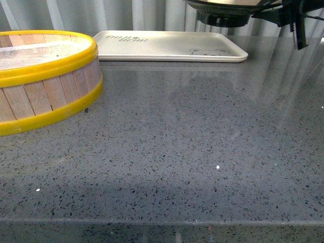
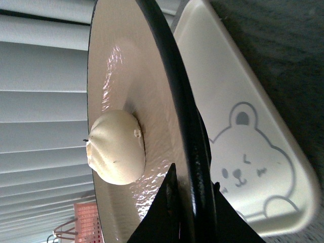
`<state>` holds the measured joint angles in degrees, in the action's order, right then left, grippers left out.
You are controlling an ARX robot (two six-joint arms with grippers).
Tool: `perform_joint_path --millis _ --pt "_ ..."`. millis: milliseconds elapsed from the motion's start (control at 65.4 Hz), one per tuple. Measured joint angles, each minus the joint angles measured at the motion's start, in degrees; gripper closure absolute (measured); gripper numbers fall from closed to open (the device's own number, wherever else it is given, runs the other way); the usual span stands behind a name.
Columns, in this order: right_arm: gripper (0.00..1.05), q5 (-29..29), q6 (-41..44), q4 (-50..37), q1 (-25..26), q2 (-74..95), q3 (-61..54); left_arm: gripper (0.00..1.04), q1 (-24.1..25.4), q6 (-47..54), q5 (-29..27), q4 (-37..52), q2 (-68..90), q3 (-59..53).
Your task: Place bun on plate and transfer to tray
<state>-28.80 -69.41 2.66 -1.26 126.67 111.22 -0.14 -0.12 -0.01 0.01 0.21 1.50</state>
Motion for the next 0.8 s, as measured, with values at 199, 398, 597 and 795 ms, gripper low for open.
perform_joint_path --millis 199,398,597,795 --pt "1.02 -0.6 -0.7 5.8 -2.1 7.8 14.1 0.07 0.0 0.0 0.0 0.0 0.0 0.0" --pt "1.02 -1.4 -0.3 11.8 -3.6 14.5 25.6 0.07 0.0 0.0 0.0 0.0 0.0 0.0" --pt "1.02 -2.5 -0.5 18.0 -4.0 23.3 38.8 0.07 0.0 0.0 0.0 0.0 0.0 0.0" --pt "1.02 -2.6 0.0 17.8 -4.3 24.9 39.4 0.07 0.0 0.0 0.0 0.0 0.0 0.0"
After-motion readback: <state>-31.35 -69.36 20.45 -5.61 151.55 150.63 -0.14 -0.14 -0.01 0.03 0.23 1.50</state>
